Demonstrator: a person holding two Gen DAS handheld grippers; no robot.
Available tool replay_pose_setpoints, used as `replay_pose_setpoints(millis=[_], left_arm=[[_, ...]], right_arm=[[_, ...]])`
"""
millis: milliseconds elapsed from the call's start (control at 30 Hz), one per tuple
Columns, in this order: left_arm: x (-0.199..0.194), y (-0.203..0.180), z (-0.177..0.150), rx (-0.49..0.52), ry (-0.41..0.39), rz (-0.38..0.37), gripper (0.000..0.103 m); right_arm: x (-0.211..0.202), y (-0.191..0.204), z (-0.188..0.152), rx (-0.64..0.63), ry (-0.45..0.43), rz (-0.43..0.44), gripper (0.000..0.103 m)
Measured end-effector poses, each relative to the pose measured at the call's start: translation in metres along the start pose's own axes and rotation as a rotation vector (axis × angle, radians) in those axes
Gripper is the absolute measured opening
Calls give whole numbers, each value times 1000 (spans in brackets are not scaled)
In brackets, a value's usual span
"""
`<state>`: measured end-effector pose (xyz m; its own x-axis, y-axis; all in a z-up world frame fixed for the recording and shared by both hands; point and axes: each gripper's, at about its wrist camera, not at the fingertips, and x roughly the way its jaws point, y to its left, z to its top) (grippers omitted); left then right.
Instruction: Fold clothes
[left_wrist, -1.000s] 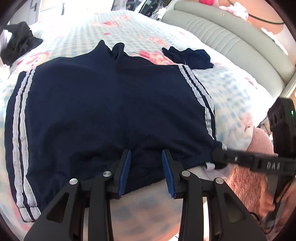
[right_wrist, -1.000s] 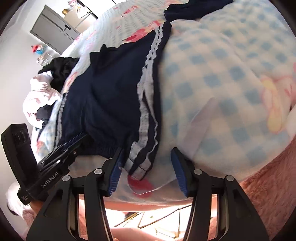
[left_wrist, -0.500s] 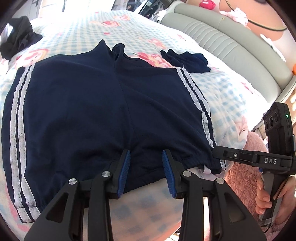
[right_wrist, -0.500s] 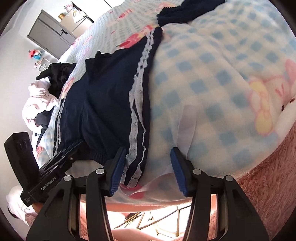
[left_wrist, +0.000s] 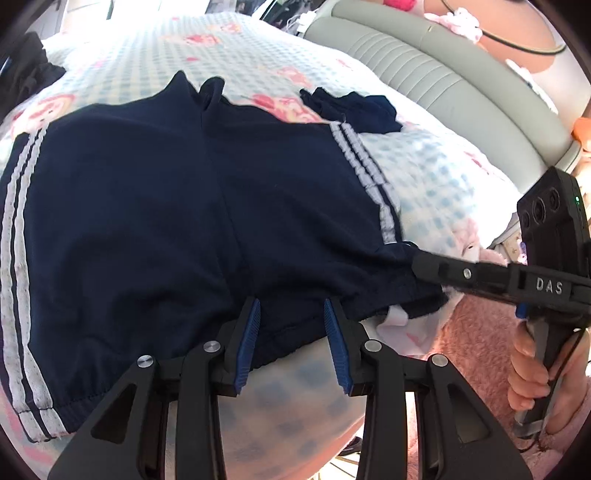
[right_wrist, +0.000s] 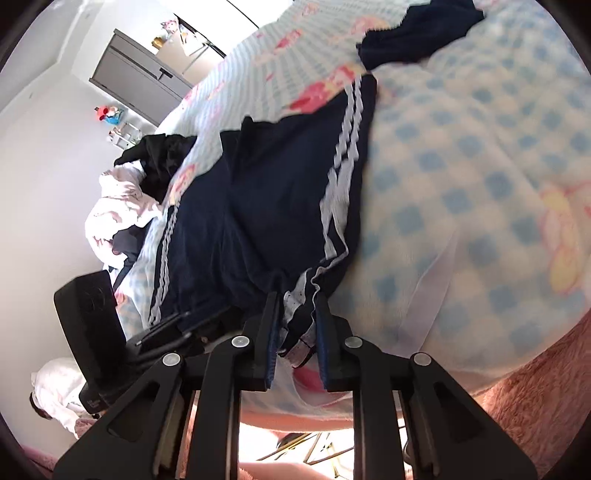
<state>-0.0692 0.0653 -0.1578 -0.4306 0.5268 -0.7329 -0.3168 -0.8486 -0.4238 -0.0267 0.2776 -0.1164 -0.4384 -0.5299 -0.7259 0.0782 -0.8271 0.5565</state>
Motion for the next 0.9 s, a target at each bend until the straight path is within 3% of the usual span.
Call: replay_pose_setpoints(millis=[100, 267, 433, 567, 667, 800, 900], left_arm=[[-12, 16, 4, -99, -38, -72, 38], [-45, 48, 6, -225, -134, -60, 38], [-71, 81, 1, -331, -211, -16, 41], [-63, 96, -1, -405, -190, -132, 42], [-51, 94, 2, -379, -149, -179, 47], [-32, 79, 8, -330, -103, -213, 50], [-16, 69, 14, -299, -55, -186, 50]], right_arm=[[-2, 19, 13, -72, -20, 13, 16], [17, 75, 41, -229, -15, 74, 16], [78, 119, 40, -317, 122, 154, 17], [122, 118, 24, -293, 274, 143, 21], [105, 106, 19, -284, 243, 111, 26], [79, 87, 13, -271, 195, 45, 42], [60, 73, 9, -262, 160, -4, 42]])
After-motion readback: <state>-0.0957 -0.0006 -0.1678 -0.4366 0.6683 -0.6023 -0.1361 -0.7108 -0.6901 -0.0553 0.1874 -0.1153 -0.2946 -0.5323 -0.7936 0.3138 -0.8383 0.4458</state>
